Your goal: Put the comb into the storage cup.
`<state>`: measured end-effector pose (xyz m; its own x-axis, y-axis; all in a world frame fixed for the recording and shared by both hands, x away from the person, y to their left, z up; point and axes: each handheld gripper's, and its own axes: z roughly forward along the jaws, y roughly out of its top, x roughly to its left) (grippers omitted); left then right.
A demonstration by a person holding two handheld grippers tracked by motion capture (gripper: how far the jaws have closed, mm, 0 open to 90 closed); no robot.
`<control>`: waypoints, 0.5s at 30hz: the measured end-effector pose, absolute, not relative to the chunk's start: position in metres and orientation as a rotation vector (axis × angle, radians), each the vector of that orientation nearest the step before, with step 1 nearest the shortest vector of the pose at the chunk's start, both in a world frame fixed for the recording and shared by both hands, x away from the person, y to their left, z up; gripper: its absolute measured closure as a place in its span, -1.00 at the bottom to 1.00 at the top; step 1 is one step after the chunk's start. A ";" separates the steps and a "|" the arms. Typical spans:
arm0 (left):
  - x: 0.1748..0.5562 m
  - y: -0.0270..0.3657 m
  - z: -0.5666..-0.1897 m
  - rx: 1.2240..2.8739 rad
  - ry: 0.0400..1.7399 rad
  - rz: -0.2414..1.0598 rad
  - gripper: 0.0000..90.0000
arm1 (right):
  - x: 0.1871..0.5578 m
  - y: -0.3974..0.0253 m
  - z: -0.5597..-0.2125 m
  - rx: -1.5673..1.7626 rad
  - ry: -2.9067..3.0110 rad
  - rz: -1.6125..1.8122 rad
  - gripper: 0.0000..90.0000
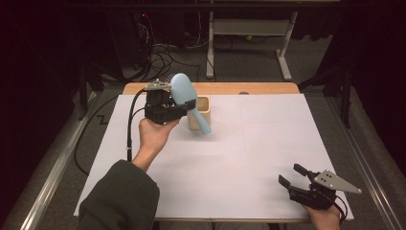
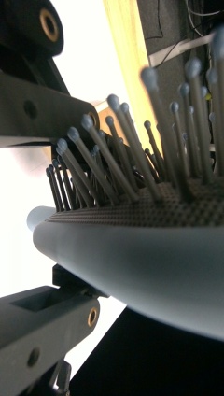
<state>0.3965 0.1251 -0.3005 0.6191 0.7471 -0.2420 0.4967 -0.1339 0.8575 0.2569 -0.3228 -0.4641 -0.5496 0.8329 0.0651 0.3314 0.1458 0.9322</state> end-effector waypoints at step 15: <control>0.407 0.123 -0.290 1.762 1.022 0.307 0.21 | 0.256 -0.323 -0.464 1.111 1.944 1.398 -0.41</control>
<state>0.4069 0.1232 -0.2898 0.6055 0.7555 -0.2504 0.4920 -0.1080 0.8639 0.2560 -0.3230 -0.4639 -0.5441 0.8366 0.0643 0.3271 0.1409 0.9344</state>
